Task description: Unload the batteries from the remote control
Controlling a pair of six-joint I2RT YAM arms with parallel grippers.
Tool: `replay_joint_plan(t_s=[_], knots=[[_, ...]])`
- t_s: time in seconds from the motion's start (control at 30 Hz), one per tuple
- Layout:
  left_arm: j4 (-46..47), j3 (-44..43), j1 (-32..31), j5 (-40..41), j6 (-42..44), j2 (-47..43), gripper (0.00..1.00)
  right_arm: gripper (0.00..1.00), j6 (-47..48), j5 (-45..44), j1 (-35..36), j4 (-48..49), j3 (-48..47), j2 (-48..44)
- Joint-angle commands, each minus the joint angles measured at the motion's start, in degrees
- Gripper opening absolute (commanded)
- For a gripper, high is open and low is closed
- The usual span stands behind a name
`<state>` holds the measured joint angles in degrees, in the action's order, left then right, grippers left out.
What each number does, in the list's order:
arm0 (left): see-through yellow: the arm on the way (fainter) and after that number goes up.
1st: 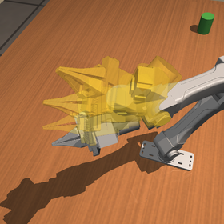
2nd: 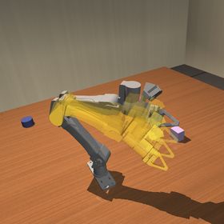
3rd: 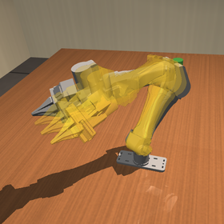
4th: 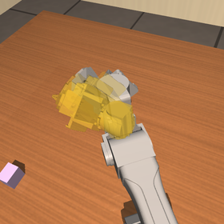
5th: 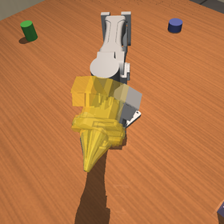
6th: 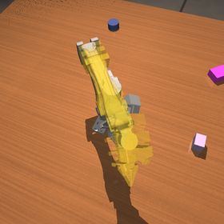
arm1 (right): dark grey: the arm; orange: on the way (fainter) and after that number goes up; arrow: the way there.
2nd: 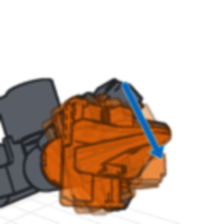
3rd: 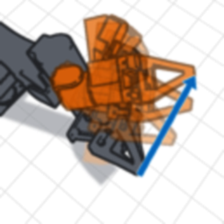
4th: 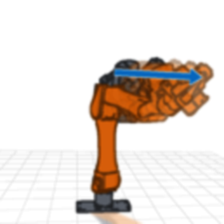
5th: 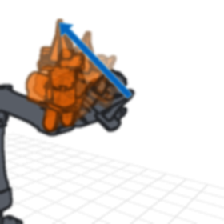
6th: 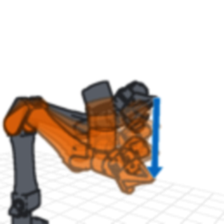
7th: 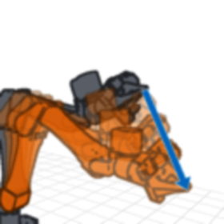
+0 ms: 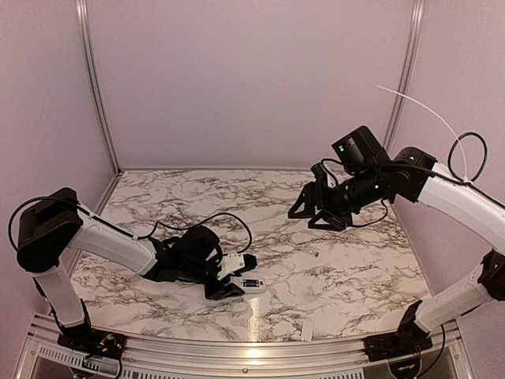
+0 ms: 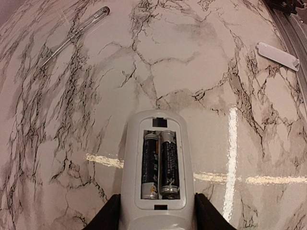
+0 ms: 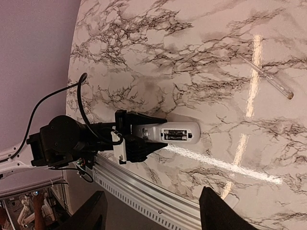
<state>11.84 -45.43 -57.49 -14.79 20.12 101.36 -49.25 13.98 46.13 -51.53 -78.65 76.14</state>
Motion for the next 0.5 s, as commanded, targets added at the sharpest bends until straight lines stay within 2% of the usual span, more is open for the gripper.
replay_joint_plan(t_s=[0.0,0.33,0.43,0.47], knots=[[1.3,1.4,-0.3,0.7,1.1,0.7,0.52,0.65,-0.5,-1.4,0.5,-2.5,-2.6,1.2],[0.9,2.9,-0.3,1.8,0.1,-2.0,0.68,0.65,2.4,-0.2,0.4,-1.6,-3.9,3.7],[0.4,3.2,-0.3,3.1,-0.8,-4.6,0.76,0.65,3.7,0.0,0.4,-1.4,-5.1,5.3],[0.2,3.4,-0.3,3.9,-1.7,-5.9,0.81,0.65,4.2,-0.1,0.4,-1.1,-5.4,5.7]])
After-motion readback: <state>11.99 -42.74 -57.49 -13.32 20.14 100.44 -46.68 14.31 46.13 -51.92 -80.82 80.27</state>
